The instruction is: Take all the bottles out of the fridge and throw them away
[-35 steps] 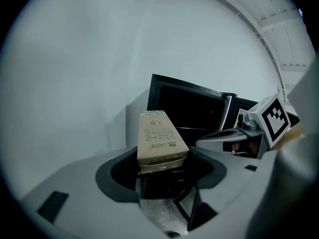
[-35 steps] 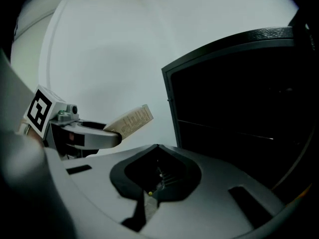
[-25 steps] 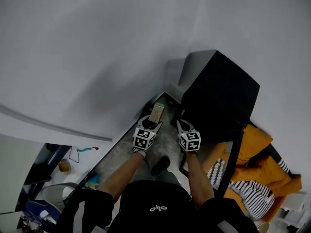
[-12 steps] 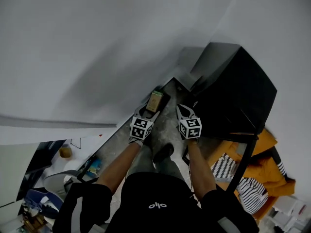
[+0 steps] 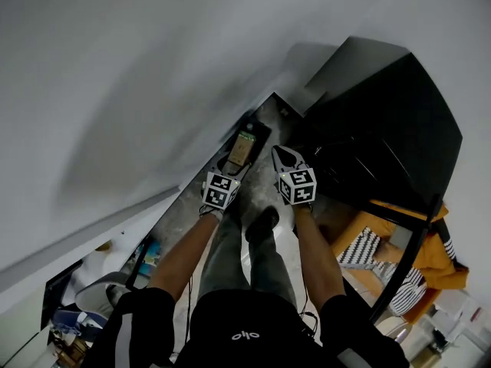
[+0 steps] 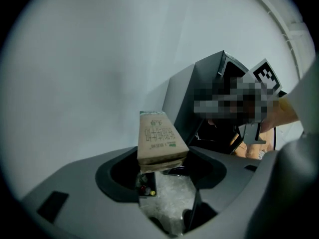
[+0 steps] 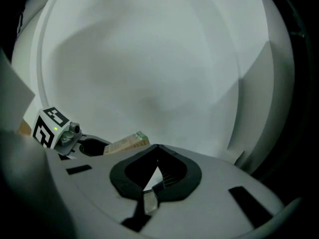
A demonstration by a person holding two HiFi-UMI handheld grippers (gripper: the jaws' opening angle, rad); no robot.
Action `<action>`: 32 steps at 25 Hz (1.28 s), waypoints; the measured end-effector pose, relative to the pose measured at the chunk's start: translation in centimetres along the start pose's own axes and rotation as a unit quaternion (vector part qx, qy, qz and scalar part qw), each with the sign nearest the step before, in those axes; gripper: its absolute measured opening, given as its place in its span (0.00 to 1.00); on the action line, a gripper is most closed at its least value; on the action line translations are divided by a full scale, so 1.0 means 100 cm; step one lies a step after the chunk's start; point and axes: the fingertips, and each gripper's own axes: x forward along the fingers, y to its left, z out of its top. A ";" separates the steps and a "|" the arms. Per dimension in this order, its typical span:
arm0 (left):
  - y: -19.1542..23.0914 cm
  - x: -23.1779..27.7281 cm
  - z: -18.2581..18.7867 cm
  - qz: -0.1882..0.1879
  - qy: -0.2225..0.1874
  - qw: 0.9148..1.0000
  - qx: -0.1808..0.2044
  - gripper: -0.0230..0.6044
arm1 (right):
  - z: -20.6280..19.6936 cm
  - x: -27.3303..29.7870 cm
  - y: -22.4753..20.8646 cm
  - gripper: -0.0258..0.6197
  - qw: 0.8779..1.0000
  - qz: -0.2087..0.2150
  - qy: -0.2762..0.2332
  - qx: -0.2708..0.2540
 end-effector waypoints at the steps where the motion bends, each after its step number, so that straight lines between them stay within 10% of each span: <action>1: 0.007 0.009 -0.008 -0.001 0.003 1.000 -0.001 0.48 | -0.009 0.012 -0.003 0.05 1.000 0.002 0.004 0.000; 24: 0.054 0.137 -0.099 -0.026 0.066 0.997 -0.027 0.55 | -0.103 0.084 -0.053 0.05 0.999 -0.012 0.038 0.035; 32: 0.029 0.072 -0.039 -0.040 0.028 0.999 -0.005 0.24 | -0.063 0.035 -0.036 0.05 0.998 -0.034 0.023 0.050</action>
